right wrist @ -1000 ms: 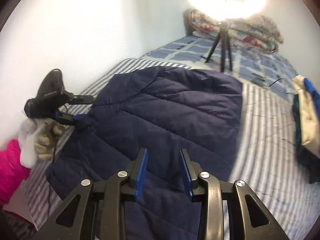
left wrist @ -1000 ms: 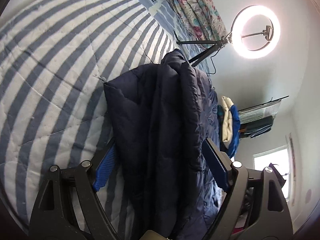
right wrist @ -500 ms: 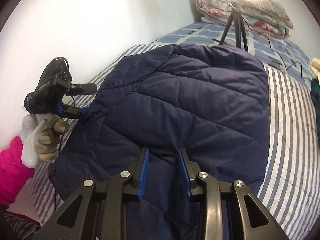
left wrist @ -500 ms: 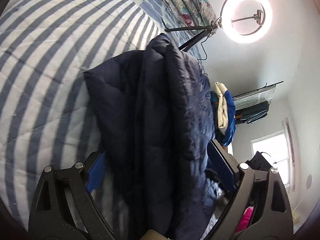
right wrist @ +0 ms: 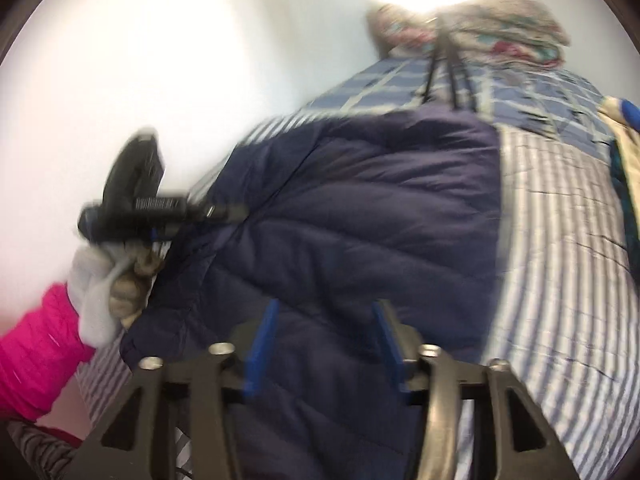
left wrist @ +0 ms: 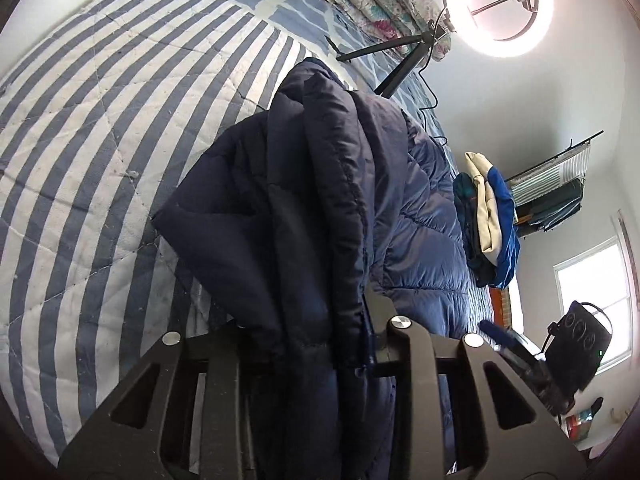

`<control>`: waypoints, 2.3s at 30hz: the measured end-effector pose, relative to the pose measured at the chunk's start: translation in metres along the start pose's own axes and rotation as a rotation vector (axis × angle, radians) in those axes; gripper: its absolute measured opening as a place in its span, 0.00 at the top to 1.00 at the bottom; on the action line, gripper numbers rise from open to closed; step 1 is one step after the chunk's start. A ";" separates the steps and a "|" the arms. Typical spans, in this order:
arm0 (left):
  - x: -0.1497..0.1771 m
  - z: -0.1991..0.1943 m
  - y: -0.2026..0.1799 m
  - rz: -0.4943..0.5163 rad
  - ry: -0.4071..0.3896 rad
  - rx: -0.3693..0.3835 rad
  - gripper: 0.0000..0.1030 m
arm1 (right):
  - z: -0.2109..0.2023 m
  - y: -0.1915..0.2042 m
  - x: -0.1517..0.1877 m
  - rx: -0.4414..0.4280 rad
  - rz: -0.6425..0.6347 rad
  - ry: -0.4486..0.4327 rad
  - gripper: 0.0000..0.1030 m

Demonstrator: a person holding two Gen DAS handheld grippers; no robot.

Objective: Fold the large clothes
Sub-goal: 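Grasp the folded jacket with the left tool and lift it, then grasp the folded navy jacket with the right tool beside the left tool, then carry the folded jacket with both tools toward the pile on the mattress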

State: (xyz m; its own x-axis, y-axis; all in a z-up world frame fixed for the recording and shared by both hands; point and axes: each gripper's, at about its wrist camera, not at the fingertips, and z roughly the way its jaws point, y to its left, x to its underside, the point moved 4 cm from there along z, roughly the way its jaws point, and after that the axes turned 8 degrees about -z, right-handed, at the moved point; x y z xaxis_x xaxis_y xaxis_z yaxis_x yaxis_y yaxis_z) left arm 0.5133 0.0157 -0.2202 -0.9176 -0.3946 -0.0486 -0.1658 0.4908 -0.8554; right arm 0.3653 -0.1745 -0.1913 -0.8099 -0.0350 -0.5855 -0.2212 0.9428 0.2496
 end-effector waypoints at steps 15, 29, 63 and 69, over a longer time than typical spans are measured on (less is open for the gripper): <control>-0.001 0.002 -0.002 0.018 -0.014 -0.040 0.73 | 0.049 -0.113 0.004 -0.117 0.355 -0.006 0.34; -0.001 0.003 -0.010 0.044 -0.031 -0.108 0.77 | 0.087 -0.097 -0.007 -0.224 0.435 0.002 0.61; 0.110 -0.067 -0.168 0.401 -0.116 -0.198 0.83 | -0.094 0.032 -0.045 0.359 -0.099 0.083 0.86; 0.123 -0.050 -0.212 0.450 -0.134 -0.204 0.83 | -0.134 0.005 -0.042 0.416 -0.099 0.073 0.86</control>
State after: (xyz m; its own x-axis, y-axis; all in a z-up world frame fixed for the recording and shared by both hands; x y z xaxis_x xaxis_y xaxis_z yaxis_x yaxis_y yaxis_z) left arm 0.4178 -0.0977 -0.0185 -0.8620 -0.1989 -0.4663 0.1558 0.7713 -0.6171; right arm 0.3260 -0.2127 -0.0622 -0.8355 -0.1412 -0.5311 -0.0739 0.9865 -0.1461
